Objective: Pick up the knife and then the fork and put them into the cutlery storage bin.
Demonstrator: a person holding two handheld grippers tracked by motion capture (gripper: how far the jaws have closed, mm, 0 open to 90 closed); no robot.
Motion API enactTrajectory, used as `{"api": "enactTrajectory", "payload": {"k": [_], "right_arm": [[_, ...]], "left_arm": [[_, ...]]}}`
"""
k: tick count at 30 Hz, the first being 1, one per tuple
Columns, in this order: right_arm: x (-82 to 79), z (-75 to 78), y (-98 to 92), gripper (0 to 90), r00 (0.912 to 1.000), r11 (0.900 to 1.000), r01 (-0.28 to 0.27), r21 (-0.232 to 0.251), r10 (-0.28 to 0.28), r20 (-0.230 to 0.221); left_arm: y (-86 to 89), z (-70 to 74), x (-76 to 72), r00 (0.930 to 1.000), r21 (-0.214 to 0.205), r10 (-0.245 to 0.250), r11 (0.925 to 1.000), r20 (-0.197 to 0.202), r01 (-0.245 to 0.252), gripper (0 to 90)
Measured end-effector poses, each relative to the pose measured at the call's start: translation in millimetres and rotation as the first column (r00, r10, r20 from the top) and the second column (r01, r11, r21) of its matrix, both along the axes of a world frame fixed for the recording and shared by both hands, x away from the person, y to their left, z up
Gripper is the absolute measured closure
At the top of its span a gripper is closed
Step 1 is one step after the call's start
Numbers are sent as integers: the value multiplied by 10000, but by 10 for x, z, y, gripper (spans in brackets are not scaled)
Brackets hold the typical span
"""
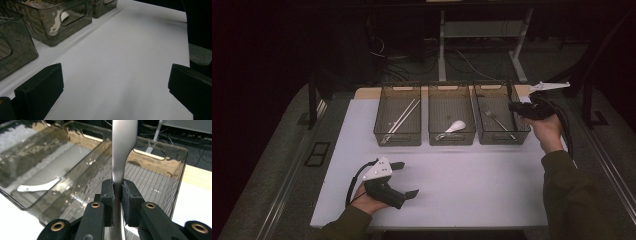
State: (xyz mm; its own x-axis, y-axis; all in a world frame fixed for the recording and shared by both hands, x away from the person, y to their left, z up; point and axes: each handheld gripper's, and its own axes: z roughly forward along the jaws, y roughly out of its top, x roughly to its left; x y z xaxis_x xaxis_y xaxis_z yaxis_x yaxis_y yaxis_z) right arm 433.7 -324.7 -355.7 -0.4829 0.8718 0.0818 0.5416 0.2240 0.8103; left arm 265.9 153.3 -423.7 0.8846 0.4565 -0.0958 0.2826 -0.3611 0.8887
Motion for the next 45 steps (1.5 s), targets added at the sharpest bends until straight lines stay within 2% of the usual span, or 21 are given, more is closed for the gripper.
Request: {"api": "enactTrajectory", "payload": {"k": [14, 23, 25, 27, 29, 32, 45], "right_arm": [[139, -245, -21, 798, 9942, 9966, 320, -763, -396, -1003], [193, -372, -1, 786, 9817, 9936, 129, -1121, -339, -1874], [190, -370, 2, 806, 9829, 9944, 119, -1048, -309, -1816], [185, -351, 0, 795, 9827, 9975, 82, -706, -211, -1838], [176, -337, 11, 792, 9841, 9966, -2, -818, -143, -1769], [160, -312, 11, 773, 9851, 9983, -11, -586, -90, -1718], [18, -294, 19, 591, 9905, 9995, -298, 117, 311, -1340]], "left_arm": [[2, 5, -3, 10000, -36, -31, 10000, -2, 31, 0], [1, 7, -6, 10000, -50, -37, 10000, 18, 37, 0], [0, 10, -8, 10000, -46, -48, 10000, 26, 48, 0], [-1, 10, -8, 10000, -36, -47, 10000, 24, 47, 0], [-3, 12, -11, 10000, -55, -31, 10000, 23, 32, 0], [-4, 13, -13, 10000, -69, -16, 10000, 22, 16, 0], [-11, 10, -6, 10000, -68, 17, 10000, -11, -17, 0]]}}
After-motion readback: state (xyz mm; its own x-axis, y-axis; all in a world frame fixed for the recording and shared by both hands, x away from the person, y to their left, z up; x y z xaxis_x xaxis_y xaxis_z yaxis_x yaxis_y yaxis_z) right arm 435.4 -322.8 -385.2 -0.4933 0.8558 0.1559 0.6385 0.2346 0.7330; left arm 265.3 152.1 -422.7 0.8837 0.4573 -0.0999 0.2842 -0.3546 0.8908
